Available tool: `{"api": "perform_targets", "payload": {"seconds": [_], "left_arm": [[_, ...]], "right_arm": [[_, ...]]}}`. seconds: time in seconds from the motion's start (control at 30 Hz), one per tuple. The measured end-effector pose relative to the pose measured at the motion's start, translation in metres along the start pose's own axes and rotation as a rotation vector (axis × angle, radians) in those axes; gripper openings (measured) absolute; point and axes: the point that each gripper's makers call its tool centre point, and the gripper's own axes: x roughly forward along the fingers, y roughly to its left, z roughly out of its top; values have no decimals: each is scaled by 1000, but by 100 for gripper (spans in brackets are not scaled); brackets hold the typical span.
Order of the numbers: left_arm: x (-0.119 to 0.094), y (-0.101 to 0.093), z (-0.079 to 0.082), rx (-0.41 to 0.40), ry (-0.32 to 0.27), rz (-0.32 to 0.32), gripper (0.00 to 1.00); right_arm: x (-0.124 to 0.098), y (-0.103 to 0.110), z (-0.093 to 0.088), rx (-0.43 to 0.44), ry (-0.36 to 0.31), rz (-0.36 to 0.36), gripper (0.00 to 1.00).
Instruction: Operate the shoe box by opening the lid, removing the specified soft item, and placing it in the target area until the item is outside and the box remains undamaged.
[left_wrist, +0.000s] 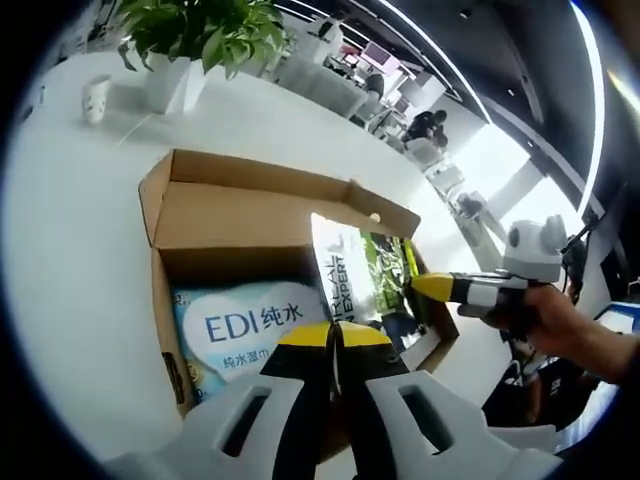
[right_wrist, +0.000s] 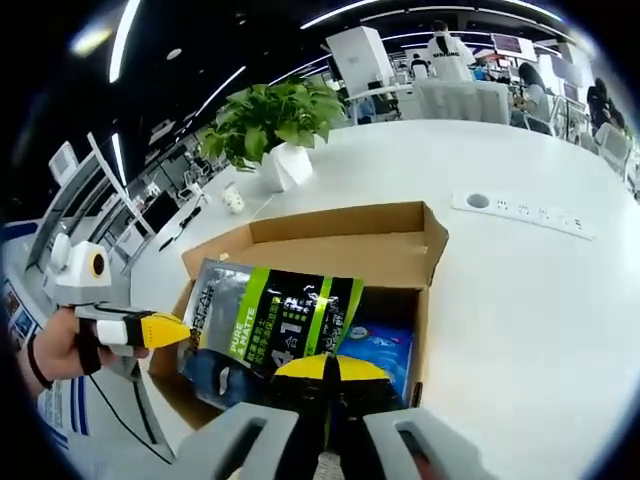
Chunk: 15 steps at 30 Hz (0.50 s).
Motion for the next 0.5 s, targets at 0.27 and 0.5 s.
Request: {"api": "perform_targets", "payload": {"seconds": [0.27, 0.5], "left_arm": [[-4, -20, 12, 30, -16, -25, 0], [-2, -46, 17, 70, -18, -57, 0]], "right_arm": [[-22, -3, 12, 3, -44, -8, 0], [-47, -14, 15, -1, -75, -34, 0]]}}
